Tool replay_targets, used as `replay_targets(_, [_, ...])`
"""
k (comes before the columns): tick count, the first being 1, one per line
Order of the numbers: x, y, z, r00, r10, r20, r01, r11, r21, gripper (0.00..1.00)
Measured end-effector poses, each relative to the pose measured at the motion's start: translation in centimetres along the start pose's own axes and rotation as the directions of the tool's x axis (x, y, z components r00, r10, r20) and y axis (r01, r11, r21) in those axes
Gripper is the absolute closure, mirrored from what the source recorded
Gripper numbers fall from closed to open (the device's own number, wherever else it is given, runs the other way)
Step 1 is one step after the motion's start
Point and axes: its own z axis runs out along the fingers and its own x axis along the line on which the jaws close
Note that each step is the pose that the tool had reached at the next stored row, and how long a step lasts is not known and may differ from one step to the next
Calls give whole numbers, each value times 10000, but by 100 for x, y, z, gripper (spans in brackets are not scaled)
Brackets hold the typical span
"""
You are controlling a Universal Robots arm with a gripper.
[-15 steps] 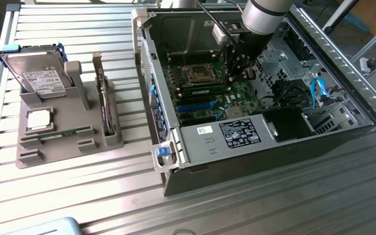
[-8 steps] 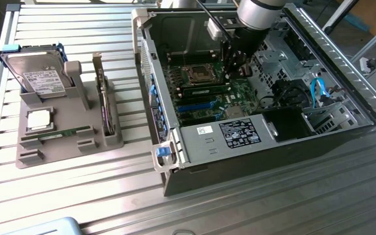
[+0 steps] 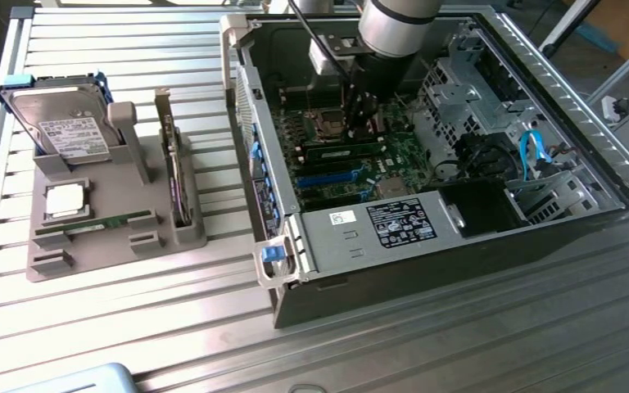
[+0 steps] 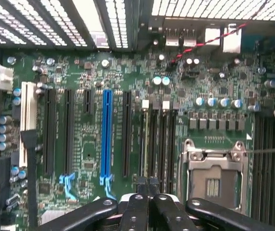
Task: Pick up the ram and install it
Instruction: 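Press down the ram until it locks into place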
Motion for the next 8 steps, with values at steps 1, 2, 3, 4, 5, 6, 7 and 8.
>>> replay_targets(1, [-17, 29, 13, 10000, 0, 1, 0, 10000, 0, 90])
replay_targets(2, [-31, 54, 26, 10000, 1, 3, -1, 10000, 2, 90])
replay_targets(3, [-32, 67, 29, 10000, 0, -1, 0, 10000, -1, 90])
replay_targets(4, [-32, 69, 32, 10000, -1, -2, 1, 10000, -1, 90])
replay_targets(5, [-32, 73, 40, 10000, -1, 2, 1, 10000, 1, 90])
replay_targets(6, [-33, 75, 49, 10000, 0, 2, 0, 10000, 1, 90])
replay_targets(7, [-32, 75, 68, 10000, -1, 1, 1, 10000, 1, 90])
replay_targets(8, [-32, 75, 80, 10000, 0, 1, 0, 10000, 1, 90])
